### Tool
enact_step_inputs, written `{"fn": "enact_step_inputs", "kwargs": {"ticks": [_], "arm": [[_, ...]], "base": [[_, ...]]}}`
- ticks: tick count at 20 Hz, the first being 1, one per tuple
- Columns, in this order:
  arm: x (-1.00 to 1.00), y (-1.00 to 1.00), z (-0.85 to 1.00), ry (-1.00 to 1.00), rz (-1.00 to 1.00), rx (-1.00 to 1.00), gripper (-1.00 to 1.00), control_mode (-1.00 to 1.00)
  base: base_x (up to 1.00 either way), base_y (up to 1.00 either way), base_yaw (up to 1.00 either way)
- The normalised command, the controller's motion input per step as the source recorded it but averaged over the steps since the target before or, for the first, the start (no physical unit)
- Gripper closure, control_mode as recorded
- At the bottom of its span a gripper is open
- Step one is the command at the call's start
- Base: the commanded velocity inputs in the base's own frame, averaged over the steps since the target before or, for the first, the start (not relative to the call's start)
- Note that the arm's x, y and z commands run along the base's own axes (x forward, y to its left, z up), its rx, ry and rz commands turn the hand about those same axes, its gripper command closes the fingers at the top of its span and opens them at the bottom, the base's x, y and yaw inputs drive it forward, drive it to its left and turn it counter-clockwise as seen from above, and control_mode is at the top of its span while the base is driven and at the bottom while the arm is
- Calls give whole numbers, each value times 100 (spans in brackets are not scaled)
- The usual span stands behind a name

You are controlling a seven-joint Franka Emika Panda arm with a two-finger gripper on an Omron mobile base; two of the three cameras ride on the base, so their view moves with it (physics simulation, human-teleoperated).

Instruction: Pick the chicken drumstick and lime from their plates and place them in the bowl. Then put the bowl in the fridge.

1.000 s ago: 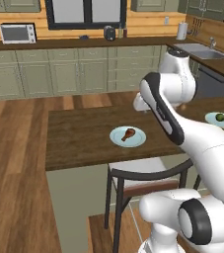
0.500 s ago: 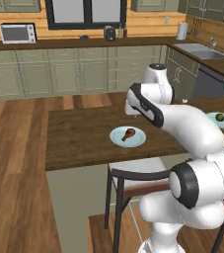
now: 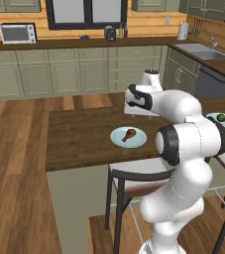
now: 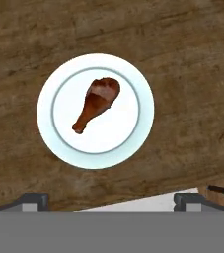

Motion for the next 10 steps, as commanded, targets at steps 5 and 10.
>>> {"fn": "enact_step_inputs", "kwargs": {"ticks": [5, 10], "arm": [[61, 17, -38, 14, -1, 0, -100, -100], [34, 21, -90, 19, 0, 0, -100, -100]], "base": [[0, 0, 0], [0, 0, 0]]}}
